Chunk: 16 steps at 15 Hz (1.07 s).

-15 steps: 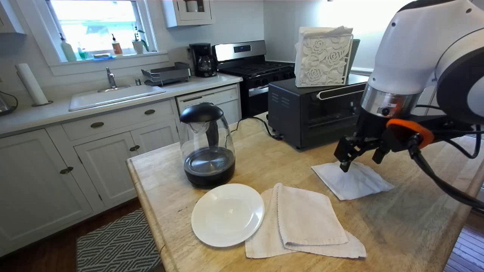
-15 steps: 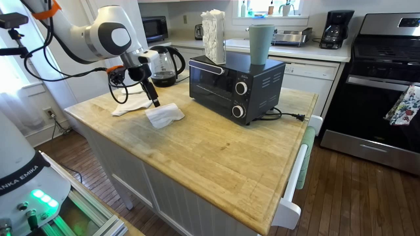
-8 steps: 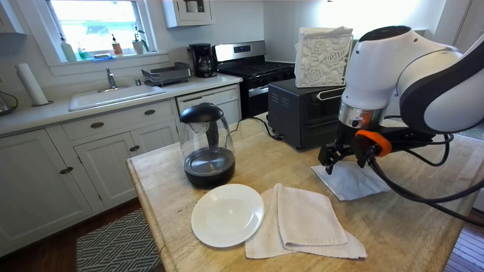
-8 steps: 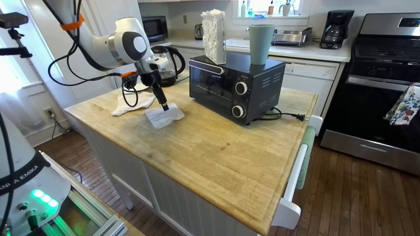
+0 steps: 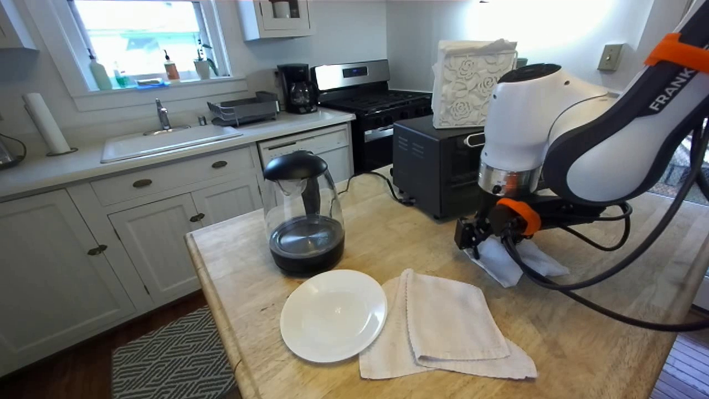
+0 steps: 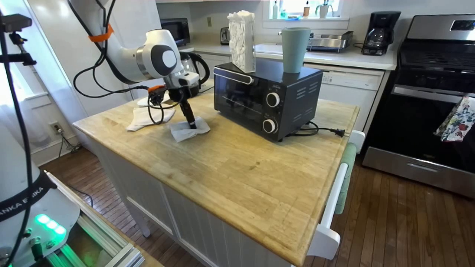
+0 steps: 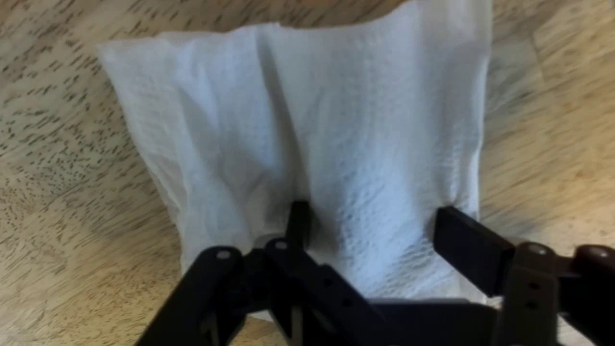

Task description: Put the paper towel in between the microwave and kettle

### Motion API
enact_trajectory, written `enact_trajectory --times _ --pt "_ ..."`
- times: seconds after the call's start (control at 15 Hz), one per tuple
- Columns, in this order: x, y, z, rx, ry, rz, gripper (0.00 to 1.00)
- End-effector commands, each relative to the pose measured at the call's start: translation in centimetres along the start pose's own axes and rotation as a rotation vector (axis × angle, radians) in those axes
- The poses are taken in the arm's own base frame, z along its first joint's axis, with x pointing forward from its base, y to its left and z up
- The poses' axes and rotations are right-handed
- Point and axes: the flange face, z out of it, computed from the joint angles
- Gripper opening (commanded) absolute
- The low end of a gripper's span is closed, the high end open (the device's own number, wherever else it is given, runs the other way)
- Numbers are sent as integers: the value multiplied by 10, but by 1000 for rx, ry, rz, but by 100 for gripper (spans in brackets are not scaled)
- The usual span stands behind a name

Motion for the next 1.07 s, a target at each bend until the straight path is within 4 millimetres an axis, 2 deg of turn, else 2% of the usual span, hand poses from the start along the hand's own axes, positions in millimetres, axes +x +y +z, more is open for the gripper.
enact_trajectory --times 0.0,0.27,0.4,0.8,1.0 --pt "4 -11 2 21 -22 24 40" --pt "3 -23 -8 90 -35 48 11" --pt "3 -30 -16 158 -35 71 1" --pt "7 -64 -46 407 48 181 0" --pt "21 -77 -65 519 141 253 0"
